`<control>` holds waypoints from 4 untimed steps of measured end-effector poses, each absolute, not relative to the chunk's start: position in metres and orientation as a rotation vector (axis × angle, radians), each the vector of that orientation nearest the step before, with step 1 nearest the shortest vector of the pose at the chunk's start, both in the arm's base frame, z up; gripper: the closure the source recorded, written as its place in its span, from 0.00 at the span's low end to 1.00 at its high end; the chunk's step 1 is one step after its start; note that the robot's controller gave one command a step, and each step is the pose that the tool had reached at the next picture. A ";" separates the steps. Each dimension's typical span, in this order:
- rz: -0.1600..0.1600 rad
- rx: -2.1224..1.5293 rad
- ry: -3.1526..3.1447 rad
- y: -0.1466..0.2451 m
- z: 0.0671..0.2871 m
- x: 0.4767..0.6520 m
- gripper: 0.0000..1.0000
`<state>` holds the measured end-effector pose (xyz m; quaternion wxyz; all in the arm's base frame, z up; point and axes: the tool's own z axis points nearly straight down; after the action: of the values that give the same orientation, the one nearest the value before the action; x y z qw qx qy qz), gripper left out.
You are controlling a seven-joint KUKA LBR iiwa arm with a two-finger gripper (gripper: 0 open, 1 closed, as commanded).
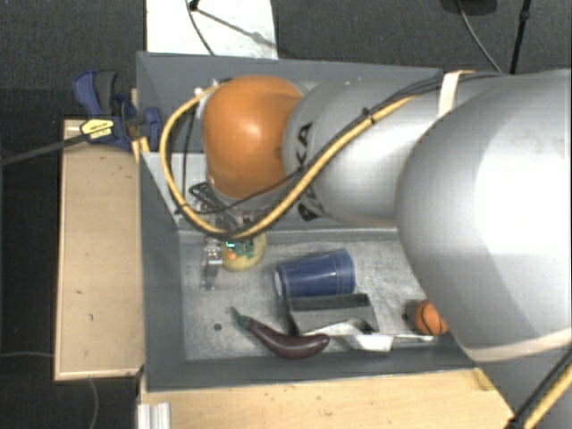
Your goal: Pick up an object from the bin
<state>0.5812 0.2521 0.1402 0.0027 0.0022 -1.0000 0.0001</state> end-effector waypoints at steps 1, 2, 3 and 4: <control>-0.003 -0.001 -3.144 0.251 0.145 0.584 0.00; -0.003 0.340 -3.129 0.149 0.072 0.553 1.00; -0.003 0.336 -3.115 0.150 0.070 0.549 0.00; -0.003 0.330 -3.124 0.150 0.071 0.552 0.00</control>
Offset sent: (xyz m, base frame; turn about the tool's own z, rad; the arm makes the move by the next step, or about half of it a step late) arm -0.0294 -0.1033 -0.0702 -0.2153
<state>0.5520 0.1498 0.0712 0.0003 0.1051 -0.9945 -0.0011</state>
